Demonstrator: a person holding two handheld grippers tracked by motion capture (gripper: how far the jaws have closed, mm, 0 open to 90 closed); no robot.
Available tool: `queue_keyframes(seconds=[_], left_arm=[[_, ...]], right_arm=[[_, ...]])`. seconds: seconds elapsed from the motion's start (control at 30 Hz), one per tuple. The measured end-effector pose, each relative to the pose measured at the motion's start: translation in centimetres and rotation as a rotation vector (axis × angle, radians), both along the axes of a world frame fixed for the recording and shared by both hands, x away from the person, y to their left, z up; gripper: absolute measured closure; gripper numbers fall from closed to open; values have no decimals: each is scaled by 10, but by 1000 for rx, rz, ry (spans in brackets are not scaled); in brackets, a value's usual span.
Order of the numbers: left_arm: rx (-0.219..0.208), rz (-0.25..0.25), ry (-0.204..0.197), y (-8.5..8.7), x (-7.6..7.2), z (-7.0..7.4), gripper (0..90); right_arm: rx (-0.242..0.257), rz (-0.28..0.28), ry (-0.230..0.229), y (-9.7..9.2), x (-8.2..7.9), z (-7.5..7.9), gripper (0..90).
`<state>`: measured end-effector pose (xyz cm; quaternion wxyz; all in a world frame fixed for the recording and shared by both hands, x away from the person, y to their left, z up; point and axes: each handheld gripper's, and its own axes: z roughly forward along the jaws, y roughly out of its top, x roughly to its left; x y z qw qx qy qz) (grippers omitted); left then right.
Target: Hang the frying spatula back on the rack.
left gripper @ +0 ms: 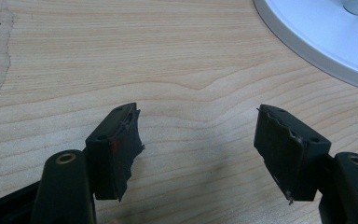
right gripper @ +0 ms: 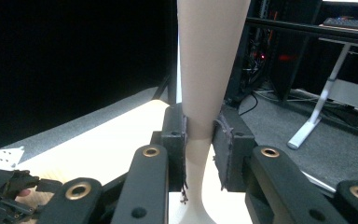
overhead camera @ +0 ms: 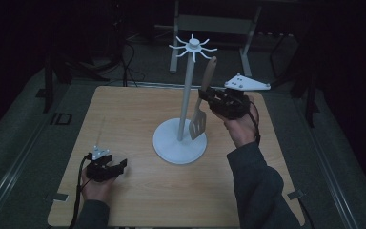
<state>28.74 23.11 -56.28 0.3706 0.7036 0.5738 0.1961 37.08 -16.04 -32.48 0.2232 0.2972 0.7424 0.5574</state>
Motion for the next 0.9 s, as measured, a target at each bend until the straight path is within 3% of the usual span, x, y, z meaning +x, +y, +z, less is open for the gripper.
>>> queue_keyframes(seconds=[0.9], left_arm=[[1, -3, 3, -1, 0, 0, 314]], right_arm=[[-18, 11, 30, 10, 11, 6, 752]])
